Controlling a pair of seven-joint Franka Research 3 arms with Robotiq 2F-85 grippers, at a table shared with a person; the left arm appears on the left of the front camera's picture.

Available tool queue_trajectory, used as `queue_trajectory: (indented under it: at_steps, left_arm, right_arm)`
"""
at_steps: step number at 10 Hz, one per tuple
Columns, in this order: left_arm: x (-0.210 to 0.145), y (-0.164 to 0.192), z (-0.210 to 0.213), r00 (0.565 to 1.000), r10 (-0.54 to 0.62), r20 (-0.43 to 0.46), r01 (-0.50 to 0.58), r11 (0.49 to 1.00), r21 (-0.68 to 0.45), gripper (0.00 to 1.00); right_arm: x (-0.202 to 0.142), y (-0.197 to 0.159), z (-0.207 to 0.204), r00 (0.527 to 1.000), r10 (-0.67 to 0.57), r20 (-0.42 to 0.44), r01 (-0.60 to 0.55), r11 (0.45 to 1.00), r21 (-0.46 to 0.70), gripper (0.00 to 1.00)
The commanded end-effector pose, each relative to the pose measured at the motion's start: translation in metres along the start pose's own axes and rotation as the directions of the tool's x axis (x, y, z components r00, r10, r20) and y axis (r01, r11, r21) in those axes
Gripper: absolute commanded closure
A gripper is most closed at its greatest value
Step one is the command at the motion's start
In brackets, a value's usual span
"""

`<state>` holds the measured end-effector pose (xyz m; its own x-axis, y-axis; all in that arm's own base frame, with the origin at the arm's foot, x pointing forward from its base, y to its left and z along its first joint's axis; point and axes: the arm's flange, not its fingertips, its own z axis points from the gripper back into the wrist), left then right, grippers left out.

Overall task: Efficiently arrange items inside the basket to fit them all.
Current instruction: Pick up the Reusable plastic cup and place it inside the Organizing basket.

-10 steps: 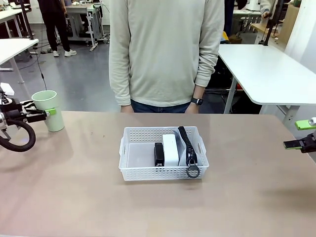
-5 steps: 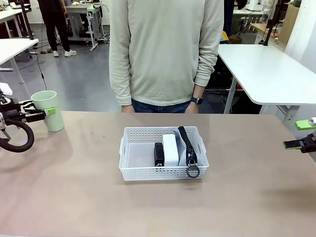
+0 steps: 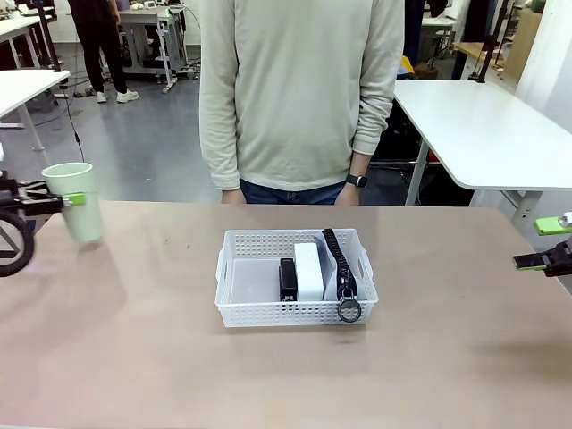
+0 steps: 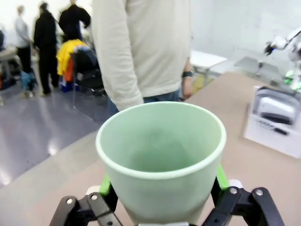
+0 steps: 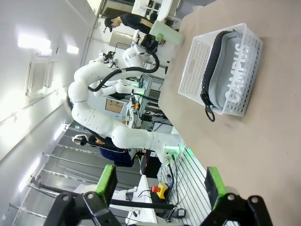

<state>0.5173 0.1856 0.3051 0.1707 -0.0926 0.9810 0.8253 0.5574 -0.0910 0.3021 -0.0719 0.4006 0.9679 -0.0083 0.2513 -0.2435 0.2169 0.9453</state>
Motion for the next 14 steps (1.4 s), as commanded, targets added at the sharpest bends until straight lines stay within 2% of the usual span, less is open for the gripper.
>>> queue_trajectory:
  at_steps: [1, 2, 4, 6, 7, 11, 12, 13, 14]
  left_arm:
    - [0.057, -0.045, 0.056, 0.99, 0.075, -0.123, -0.084, 0.994, -0.069, 0.34]
    - [0.075, -0.069, 0.081, 0.977, 0.116, -0.181, -0.131, 0.988, -0.075, 0.34]
    - [0.091, -0.101, 0.102, 0.96, 0.266, -0.084, -0.26, 0.963, 0.073, 0.34]
    - [0.096, -0.116, 0.113, 0.908, 0.418, -0.02, -0.414, 0.906, 0.088, 0.34]
    - [0.092, -0.099, 0.116, 0.958, 0.262, -0.113, -0.259, 0.965, 0.043, 0.34]
    - [0.092, -0.099, 0.116, 0.958, 0.262, -0.113, -0.259, 0.965, 0.043, 0.34]
    - [0.091, -0.102, 0.114, 0.952, 0.288, -0.106, -0.284, 0.958, 0.051, 0.09]
    - [0.11, -0.126, 0.095, 0.924, 0.324, -0.205, -0.305, 0.945, 0.122, 0.09]
    - [0.145, -0.17, 0.067, 0.913, 0.357, -0.197, -0.339, 0.933, 0.12, 0.09]
  right_arm:
    - [0.001, 0.005, 0.0, 1.0, -0.014, 0.007, 0.014, 1.0, 0.011, 0.0]
    - [0.001, 0.005, 0.0, 1.0, -0.014, 0.007, 0.014, 1.0, 0.011, 0.0]
    - [0.001, 0.005, 0.0, 1.0, -0.014, 0.007, 0.014, 1.0, 0.011, 0.0]
    - [0.001, 0.005, 0.0, 1.0, -0.014, 0.007, 0.014, 1.0, 0.011, 0.0]
    - [0.001, 0.005, 0.0, 1.0, -0.014, 0.007, 0.014, 1.0, 0.011, 0.0]
    - [0.001, 0.005, 0.0, 1.0, -0.014, 0.007, 0.014, 1.0, 0.011, 0.0]
    - [0.001, 0.005, 0.0, 1.0, -0.014, 0.007, 0.014, 1.0, 0.011, 0.0]
    - [0.001, 0.005, 0.0, 1.0, -0.014, 0.007, 0.014, 1.0, 0.011, 0.0]
    - [0.001, 0.005, 0.0, 1.0, -0.014, 0.007, 0.014, 1.0, 0.011, 0.0]
